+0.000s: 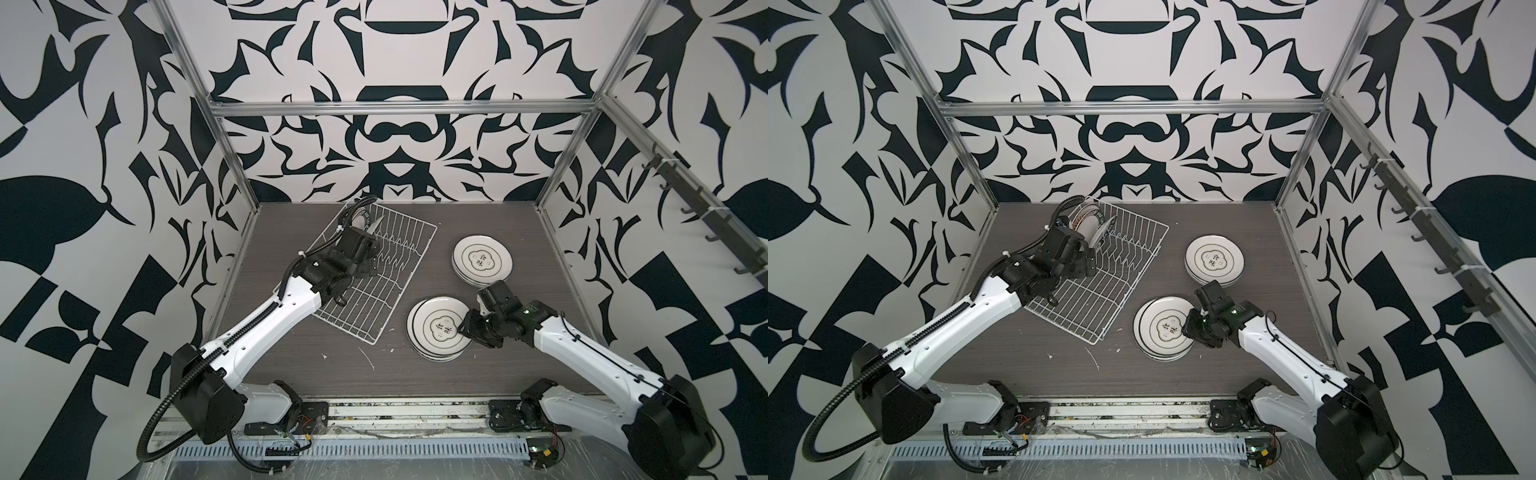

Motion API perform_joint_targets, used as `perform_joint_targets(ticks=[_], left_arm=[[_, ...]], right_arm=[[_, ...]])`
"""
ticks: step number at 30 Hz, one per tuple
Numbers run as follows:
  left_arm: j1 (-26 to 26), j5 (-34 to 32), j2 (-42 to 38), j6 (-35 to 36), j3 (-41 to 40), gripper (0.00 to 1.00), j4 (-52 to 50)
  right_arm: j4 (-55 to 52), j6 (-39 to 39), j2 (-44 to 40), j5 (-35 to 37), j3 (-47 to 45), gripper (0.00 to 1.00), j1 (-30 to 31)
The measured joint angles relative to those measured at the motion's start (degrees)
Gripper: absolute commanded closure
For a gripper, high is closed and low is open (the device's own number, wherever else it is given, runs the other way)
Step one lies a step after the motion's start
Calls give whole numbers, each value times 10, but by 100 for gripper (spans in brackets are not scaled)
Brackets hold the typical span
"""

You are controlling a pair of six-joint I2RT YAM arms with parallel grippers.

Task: Unload the plates from the dish rack
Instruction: Place a plate on the plates.

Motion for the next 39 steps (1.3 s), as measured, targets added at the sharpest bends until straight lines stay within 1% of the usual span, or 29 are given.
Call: perform_joint_targets(ticks=[3,5,8,10,14,16,18,19,27,33,35,39], left_arm=[[0,0,7,1,0,1,-1],[0,0,17,2,2,1,-3],[0,0,32,2,3,1,-4],[0,2,43,3,6,1,-6],[0,2,65,7,21,1,-12],[0,0,77,11,32,1,-12],[0,-2,90,18,44,1,-12],[0,-4,96,22,50,1,-12],[2,-13,171,76,106,1,4],[3,-24,264,121,189,3,6],[5,-26,286,135,209,5,6],[17,-24,326,155,254,8,5]], right_arm=[[0,-2,12,-1,0,46,0],[0,-2,16,-1,0,41,0],[-2,-5,16,-1,2,38,0],[-4,-7,16,2,5,34,0],[-19,-15,16,16,17,23,0],[-30,-19,16,26,26,20,0],[-37,-24,16,34,33,4,0],[-38,-27,16,38,35,1,0],[-47,-37,16,62,43,1,0],[-53,-57,17,76,55,1,0],[-54,-63,16,81,57,1,-3],[-57,-76,10,86,58,1,-12]])
